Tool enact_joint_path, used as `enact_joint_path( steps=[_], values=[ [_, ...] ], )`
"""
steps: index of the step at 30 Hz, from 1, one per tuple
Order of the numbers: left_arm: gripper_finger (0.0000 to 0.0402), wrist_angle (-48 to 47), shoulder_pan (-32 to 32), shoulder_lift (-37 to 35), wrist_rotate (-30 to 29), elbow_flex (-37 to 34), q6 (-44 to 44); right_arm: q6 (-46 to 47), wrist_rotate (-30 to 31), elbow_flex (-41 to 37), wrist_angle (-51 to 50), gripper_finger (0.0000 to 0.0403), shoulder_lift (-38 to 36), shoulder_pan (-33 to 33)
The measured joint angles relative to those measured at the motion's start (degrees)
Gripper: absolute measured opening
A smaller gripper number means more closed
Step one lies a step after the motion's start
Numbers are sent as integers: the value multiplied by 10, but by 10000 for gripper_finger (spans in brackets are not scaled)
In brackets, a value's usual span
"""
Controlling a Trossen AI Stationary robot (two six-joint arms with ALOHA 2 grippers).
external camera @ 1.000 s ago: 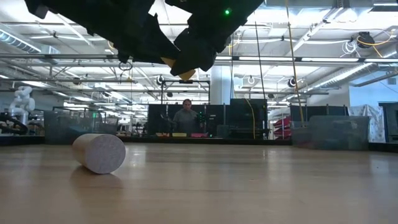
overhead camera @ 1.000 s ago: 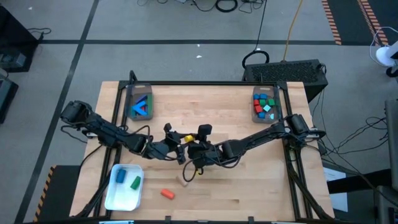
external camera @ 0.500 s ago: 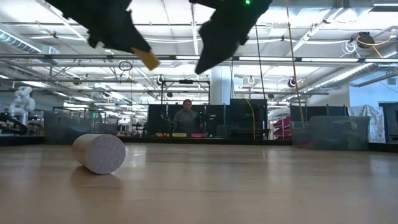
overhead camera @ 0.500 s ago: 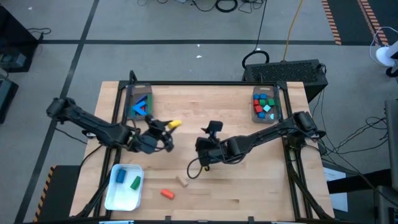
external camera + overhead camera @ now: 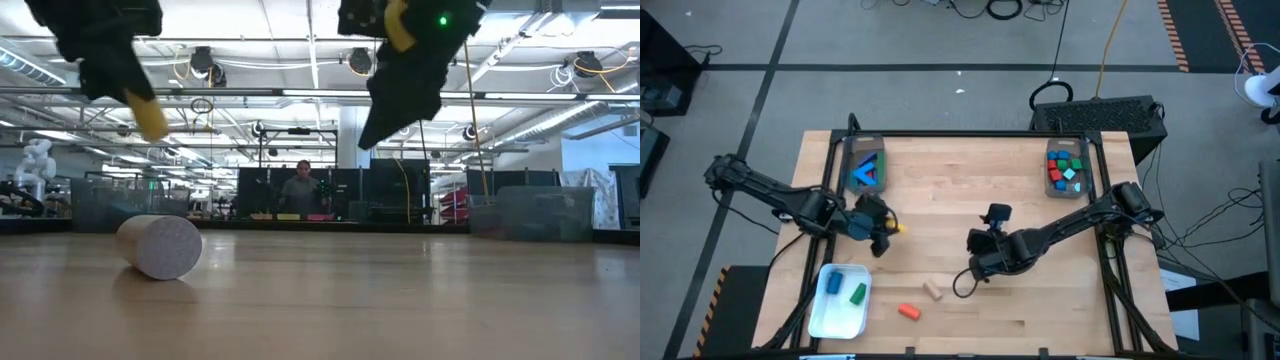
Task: Sort blocks by size
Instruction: Put the yellow cylindrical block into the white bin, then put the brown cylindrical block into the white bin
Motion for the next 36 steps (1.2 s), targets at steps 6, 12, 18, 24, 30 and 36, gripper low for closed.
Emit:
enact_joint_path(
  steps=[6, 12, 18, 24, 30, 36],
  values=[
    [135, -68, -21, -2, 188, 11, -61, 11, -81, -33, 50, 229, 0, -2],
    [135, -157, -63, -3, 330, 21, -147, -52, -227, -84, 213, 228, 1, -1],
    [135, -170, -116, -3, 411, 21, -213, -86, -297, -107, 310, 228, 1, -1],
    [135, -171, -159, 11, 413, 20, -248, -134, -339, -107, 359, 230, 2, -2],
    [170, -169, -182, 46, 421, -1, -280, -244, -399, -107, 441, 256, 8, -1],
    [217, -169, -191, 75, 425, -2, -285, -295, -418, -105, 480, 315, 7, -1]
  ],
)
